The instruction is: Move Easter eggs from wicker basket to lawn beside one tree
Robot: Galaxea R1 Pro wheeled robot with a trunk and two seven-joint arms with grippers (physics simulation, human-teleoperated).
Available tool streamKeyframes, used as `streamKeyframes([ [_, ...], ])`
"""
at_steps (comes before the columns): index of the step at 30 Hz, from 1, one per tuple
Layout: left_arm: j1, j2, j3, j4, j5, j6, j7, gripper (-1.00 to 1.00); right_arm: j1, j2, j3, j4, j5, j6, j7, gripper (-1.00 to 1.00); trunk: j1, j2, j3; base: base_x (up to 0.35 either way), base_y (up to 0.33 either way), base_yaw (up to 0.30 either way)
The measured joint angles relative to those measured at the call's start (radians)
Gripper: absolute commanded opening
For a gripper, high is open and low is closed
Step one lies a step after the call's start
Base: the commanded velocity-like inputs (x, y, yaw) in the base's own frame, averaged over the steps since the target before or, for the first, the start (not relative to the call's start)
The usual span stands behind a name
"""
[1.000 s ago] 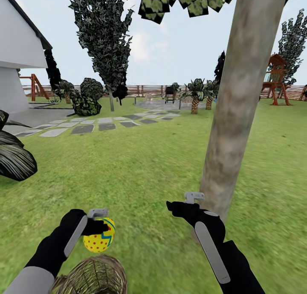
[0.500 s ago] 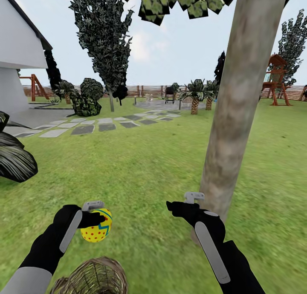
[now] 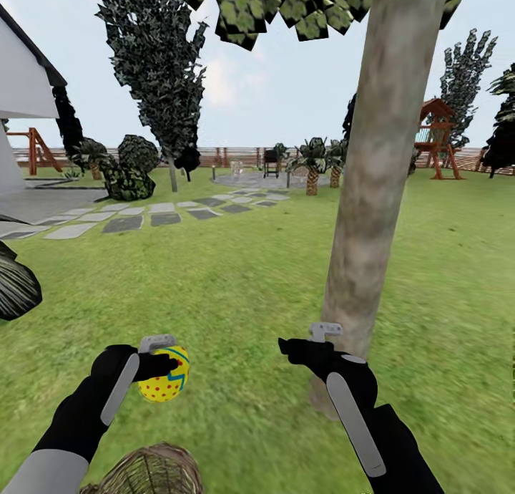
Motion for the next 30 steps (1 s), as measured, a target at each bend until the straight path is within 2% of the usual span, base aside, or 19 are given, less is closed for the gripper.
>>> streamKeyframes([
  [5,0.001,-0.001,-0.003,0.003,0.001,-0.064,0.002,-1.0,-0.001,0.0,0.0,0.001,-0.001,0.001,0.0,1.0,0.0,0.0,0.007,-0.149,-0.016,-0.19],
  [11,0.001,-0.002,-0.005,0.004,-0.004,-0.073,0.002,-1.0,-0.001,0.0,0.002,0.001,-0.001,0.001,0.001,1.0,0.001,0.0,0.014,-0.3,-0.073,-0.145],
  [21,0.001,-0.002,-0.006,0.006,-0.009,-0.077,0.002,-1.0,-0.001,0.0,0.001,0.001,0.001,0.001,0.0,1.0,0.001,0.0,0.016,-0.315,-0.079,-0.012],
  [30,0.001,-0.002,-0.007,0.007,-0.01,-0.112,0.003,-1.0,-0.001,0.0,0.0,0.0,0.0,0.0,0.0,1.0,0.0,0.0,0.022,-0.155,-0.076,-0.105],
])
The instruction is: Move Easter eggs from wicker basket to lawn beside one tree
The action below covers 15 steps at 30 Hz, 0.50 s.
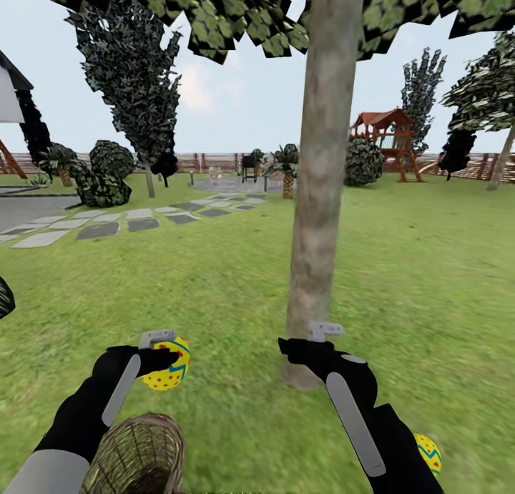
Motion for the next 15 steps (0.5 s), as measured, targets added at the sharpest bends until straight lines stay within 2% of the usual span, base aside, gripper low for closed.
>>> streamKeyframes([
  [7,0.0,0.0,0.0,0.0,-0.001,-0.004,0.0,-1.0,0.001,0.0,0.0,0.0,0.001,0.0,0.0,1.0,0.0,0.0,0.01,-0.251,-0.174,-0.186],
  [15,0.0,-0.001,-0.001,0.001,-0.001,-0.006,0.001,-1.0,0.001,0.0,0.0,0.0,0.001,0.0,0.0,1.0,0.0,0.0,0.021,-0.252,-0.229,-0.189],
])
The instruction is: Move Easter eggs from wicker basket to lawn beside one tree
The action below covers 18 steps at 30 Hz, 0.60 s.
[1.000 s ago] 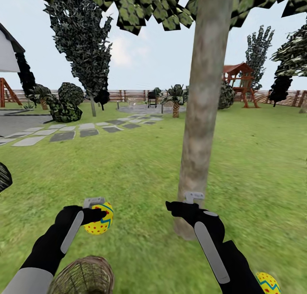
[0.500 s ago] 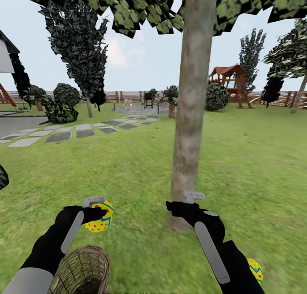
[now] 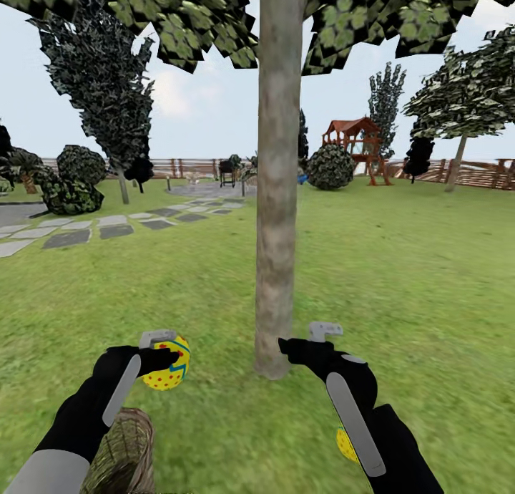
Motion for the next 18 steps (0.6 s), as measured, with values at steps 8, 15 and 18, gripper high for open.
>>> streamKeyframes([
  [8,0.0,0.0,0.0,0.037,0.0,-0.001,-0.001,-1.0,0.0,0.0,0.0,0.0,0.0,0.0,0.0,1.0,0.0,0.0,0.011,-0.242,-0.243,-0.189],
  [15,0.0,0.0,0.0,0.084,0.0,-0.004,-0.001,-1.0,0.0,0.0,0.0,0.0,0.0,0.0,0.0,1.0,0.0,0.0,0.021,-0.221,-0.254,-0.189],
  [18,0.0,0.0,0.0,0.089,-0.001,-0.017,0.0,-1.0,0.0,0.0,0.0,0.0,0.0,0.0,0.0,1.0,0.0,0.0,0.026,-0.188,-0.272,-0.189],
])
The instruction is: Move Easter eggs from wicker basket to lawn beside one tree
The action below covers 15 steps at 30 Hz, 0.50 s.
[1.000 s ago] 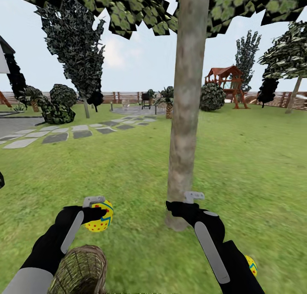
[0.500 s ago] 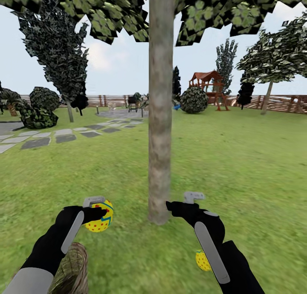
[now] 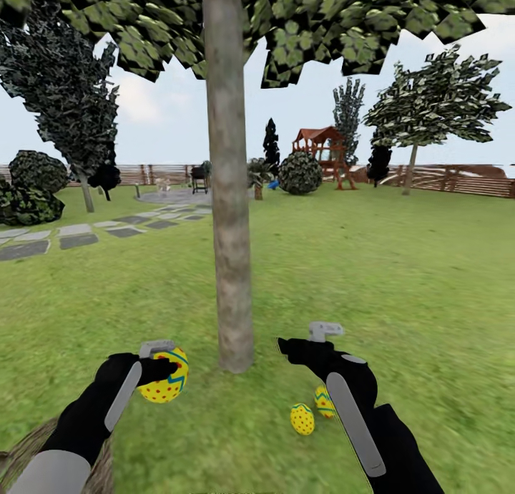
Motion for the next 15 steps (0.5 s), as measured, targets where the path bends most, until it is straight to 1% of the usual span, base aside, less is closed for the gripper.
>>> streamKeyframes([
  [5,0.0,0.0,0.001,0.035,0.001,-0.006,0.0,-1.0,0.0,0.0,0.0,0.0,0.0,0.0,0.0,1.0,0.0,0.0,0.007,-0.178,-0.277,-0.189],
  [11,-0.001,0.0,0.001,0.044,0.0,-0.008,0.001,-1.0,0.0,0.0,0.001,0.0,0.0,0.0,0.0,1.0,0.0,0.0,0.015,-0.15,-0.287,-0.182],
  [15,-0.001,0.0,0.002,0.053,0.0,-0.008,0.001,-1.0,-0.001,0.0,0.002,0.0,0.0,0.0,0.0,1.0,0.0,0.0,0.019,-0.078,-0.309,-0.082],
])
